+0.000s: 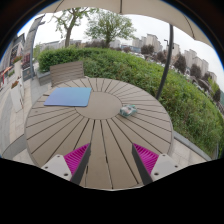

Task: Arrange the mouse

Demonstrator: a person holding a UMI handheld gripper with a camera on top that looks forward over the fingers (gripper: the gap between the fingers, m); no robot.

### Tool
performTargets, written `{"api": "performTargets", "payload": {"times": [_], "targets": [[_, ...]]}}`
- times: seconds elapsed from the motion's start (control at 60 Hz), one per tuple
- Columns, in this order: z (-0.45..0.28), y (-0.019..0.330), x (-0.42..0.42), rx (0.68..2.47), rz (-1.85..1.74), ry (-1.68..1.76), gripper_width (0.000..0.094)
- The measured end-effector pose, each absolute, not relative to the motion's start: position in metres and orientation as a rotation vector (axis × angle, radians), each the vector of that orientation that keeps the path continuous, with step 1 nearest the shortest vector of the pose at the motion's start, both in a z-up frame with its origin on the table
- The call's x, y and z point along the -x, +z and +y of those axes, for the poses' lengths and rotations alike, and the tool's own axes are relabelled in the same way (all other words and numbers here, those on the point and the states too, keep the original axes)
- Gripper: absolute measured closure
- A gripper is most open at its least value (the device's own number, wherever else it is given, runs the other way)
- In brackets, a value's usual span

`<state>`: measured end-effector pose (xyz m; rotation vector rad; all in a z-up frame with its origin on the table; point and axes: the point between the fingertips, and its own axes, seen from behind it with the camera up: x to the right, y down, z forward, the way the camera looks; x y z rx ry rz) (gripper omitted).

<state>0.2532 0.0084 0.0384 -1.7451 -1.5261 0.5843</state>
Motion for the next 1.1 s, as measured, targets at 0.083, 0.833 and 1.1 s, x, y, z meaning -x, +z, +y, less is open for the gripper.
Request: {"api": "performTargets", "payload": {"times": [0.083, 0.833, 1.1], "targets": [[0.022, 0.038, -0.25, 1.748, -1.502, 0.597, 0.0084], [0.09, -0.005, -0.102, 1.72, -1.454, 0.736, 0.0083], [0.103, -0.012, -0.051, 1.721, -1.491, 0.758, 0.0078]]}}
